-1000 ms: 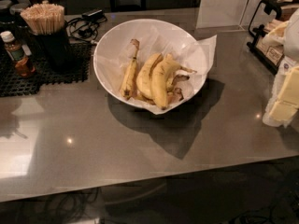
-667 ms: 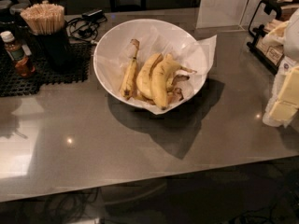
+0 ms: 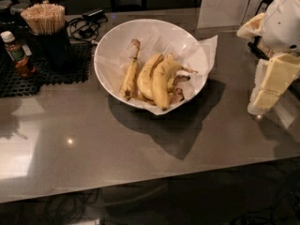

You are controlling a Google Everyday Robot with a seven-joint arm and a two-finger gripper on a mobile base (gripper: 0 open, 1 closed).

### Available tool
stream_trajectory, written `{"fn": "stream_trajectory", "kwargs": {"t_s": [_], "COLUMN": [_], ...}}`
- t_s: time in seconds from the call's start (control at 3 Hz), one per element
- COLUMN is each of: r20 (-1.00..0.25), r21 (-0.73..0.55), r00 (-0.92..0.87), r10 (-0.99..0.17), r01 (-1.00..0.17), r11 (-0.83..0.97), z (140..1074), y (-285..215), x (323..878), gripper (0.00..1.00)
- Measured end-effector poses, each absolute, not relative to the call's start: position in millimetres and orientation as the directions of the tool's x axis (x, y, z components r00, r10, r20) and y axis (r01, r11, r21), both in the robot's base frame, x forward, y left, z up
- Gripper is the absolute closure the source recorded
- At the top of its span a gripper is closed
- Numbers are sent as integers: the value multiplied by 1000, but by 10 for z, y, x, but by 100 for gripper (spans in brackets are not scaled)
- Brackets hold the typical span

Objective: Pick banana from white bowl

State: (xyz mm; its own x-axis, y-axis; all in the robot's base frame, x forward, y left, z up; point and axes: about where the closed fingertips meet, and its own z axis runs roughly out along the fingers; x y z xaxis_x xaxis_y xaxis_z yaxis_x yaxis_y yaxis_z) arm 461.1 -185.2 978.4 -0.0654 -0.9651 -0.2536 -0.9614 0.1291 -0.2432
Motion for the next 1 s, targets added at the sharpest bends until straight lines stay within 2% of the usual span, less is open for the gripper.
{"fn": "stream_trajectory", "kwargs": {"t_s": [1.0], "r20": [-313], "r21": [-166], "r00": [193], "r10": [-930], "r01": [-975], "r11": [-146], "z": [9569], "y": [-1180], "x": [5082], "gripper": [0]}}
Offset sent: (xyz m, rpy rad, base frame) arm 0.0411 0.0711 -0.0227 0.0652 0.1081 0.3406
